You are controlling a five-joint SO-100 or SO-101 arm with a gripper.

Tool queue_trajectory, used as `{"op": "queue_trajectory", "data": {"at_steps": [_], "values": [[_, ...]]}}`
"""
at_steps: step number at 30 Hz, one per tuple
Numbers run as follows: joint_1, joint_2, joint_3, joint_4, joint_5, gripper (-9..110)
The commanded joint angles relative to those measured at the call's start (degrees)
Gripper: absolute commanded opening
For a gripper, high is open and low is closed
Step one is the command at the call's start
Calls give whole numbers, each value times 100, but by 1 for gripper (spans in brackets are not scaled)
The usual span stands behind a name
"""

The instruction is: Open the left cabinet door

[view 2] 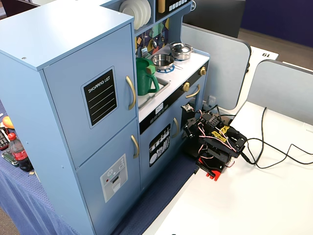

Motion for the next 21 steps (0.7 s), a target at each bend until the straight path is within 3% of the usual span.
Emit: {"op": "queue_trajectory", "data": {"at_steps": [1, 11, 15, 19, 21], "values": [[325, -62, 97, 1160, -1310, 0], [149, -62, 97, 1160, -1248, 0], [-747, -105, -105, 554, -835, 0], [-1916, -580, -923, -923, -308, 0], [-2496, -835, -1573, -1424, -650, 0]]}}
